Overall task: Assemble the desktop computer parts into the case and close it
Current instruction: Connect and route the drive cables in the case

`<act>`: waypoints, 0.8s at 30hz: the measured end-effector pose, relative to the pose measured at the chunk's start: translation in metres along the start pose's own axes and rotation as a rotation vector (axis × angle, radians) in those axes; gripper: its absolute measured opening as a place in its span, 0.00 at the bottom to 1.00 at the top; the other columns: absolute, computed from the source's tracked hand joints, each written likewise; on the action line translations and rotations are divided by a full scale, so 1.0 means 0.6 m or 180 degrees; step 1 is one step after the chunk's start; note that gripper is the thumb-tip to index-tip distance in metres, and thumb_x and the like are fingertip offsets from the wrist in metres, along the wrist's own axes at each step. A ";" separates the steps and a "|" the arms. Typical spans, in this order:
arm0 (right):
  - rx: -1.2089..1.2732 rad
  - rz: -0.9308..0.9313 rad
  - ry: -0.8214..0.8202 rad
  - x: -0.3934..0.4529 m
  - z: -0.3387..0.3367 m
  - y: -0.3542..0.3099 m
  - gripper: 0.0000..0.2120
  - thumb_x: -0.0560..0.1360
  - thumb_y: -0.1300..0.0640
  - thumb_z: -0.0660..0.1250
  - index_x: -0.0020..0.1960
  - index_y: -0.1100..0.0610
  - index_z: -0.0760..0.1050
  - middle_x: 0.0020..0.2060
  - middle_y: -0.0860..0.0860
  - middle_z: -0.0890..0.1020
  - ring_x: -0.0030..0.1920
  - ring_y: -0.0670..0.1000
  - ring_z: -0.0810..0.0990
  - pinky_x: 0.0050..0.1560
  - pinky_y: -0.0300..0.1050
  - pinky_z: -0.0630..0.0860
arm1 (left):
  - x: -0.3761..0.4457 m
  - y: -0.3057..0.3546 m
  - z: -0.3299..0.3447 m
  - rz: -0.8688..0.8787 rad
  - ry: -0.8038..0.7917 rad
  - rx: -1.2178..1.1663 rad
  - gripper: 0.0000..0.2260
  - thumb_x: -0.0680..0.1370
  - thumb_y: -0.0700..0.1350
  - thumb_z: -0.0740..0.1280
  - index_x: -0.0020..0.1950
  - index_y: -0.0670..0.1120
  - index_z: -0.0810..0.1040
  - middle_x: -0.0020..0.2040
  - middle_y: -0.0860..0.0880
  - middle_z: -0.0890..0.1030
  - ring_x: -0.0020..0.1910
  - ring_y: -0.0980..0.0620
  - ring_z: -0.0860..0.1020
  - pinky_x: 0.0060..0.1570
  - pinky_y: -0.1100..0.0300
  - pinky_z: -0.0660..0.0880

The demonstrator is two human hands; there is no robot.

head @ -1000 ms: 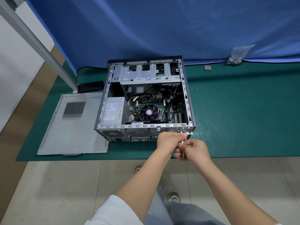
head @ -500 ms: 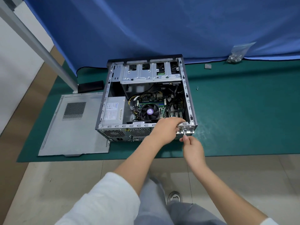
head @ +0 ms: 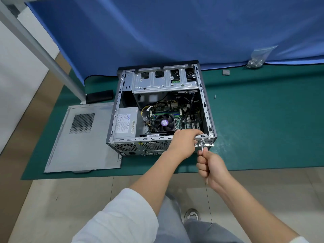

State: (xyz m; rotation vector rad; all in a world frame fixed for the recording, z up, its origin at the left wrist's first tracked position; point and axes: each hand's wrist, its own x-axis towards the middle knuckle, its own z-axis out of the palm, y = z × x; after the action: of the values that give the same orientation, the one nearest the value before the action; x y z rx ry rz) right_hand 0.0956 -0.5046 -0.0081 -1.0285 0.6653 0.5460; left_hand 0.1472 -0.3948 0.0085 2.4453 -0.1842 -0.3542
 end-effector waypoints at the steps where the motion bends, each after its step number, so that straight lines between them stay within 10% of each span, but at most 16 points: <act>1: 0.0080 0.0121 -0.0125 0.001 -0.006 -0.005 0.15 0.84 0.53 0.50 0.40 0.54 0.65 0.21 0.44 0.60 0.17 0.41 0.54 0.16 0.32 0.48 | 0.000 -0.001 0.000 0.0007 -0.0008 -0.0007 0.21 0.74 0.30 0.62 0.63 0.48 0.78 0.55 0.48 0.82 0.53 0.51 0.79 0.63 0.54 0.69; 7: -0.1326 -0.0059 -0.0073 0.002 -0.038 -0.037 0.15 0.83 0.52 0.54 0.44 0.58 0.72 0.20 0.44 0.62 0.19 0.43 0.55 0.19 0.32 0.51 | -0.006 -0.007 0.002 0.0228 -0.0019 0.0213 0.20 0.78 0.35 0.62 0.69 0.49 0.73 0.65 0.48 0.77 0.64 0.49 0.72 0.66 0.54 0.63; 12: -0.2612 -0.0688 -0.0103 -0.010 -0.047 -0.064 0.06 0.82 0.55 0.57 0.49 0.53 0.71 0.24 0.46 0.67 0.19 0.43 0.61 0.19 0.34 0.58 | -0.039 0.003 -0.014 -0.0020 0.0433 -0.1287 0.16 0.80 0.43 0.64 0.67 0.48 0.74 0.64 0.52 0.77 0.63 0.57 0.73 0.65 0.59 0.68; 18: -0.2935 -0.1407 -0.0849 -0.048 0.018 -0.089 0.10 0.82 0.59 0.55 0.48 0.45 0.58 0.24 0.44 0.73 0.25 0.44 0.66 0.29 0.36 0.63 | -0.089 0.012 -0.068 -0.0566 0.0775 -0.2892 0.07 0.78 0.45 0.67 0.55 0.52 0.79 0.49 0.53 0.82 0.44 0.58 0.82 0.44 0.71 0.75; 24: -0.1931 -0.1178 -0.1590 -0.067 0.124 -0.119 0.04 0.79 0.63 0.62 0.48 0.55 0.69 0.32 0.52 0.79 0.24 0.47 0.66 0.23 0.34 0.58 | -0.107 -0.032 -0.137 -0.0847 0.1164 -0.4088 0.03 0.77 0.39 0.68 0.49 0.45 0.80 0.42 0.48 0.84 0.42 0.53 0.82 0.46 0.64 0.78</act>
State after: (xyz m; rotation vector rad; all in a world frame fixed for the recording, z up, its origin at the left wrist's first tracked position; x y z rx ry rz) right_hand 0.1356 -0.4714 0.0895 -1.4682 -0.1559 0.6593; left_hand 0.1114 -0.3171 0.0714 1.2068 0.4188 -0.0625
